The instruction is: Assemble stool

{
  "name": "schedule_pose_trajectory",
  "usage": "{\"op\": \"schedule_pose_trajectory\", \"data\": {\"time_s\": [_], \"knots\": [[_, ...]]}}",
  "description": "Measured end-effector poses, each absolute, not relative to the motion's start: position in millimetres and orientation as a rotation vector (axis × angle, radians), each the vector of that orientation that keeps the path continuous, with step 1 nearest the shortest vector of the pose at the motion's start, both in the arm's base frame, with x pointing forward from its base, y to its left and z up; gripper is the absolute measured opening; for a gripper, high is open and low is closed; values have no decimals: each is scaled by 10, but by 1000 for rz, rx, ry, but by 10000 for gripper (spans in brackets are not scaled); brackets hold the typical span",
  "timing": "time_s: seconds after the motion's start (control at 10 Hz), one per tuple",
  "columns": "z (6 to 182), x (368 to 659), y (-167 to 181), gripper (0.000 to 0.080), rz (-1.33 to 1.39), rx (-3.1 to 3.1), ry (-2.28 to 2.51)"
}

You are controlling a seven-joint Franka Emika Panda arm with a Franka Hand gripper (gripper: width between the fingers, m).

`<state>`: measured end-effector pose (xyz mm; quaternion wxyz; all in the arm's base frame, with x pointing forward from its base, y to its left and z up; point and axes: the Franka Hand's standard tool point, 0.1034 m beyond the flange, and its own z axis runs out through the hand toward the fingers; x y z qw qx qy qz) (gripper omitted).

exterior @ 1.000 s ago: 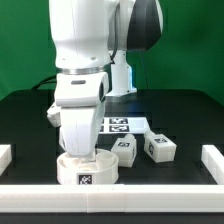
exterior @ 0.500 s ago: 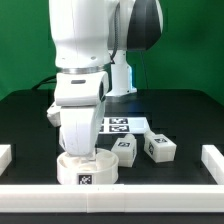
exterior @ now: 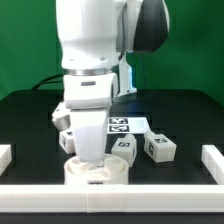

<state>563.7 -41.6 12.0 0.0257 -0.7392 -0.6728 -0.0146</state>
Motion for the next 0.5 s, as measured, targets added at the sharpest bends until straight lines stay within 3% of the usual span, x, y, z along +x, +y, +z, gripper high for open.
{"op": "schedule_pose_trajectory", "data": {"time_s": [0.5], "knots": [[138, 5724, 241, 32, -47, -2415, -1915]]}}
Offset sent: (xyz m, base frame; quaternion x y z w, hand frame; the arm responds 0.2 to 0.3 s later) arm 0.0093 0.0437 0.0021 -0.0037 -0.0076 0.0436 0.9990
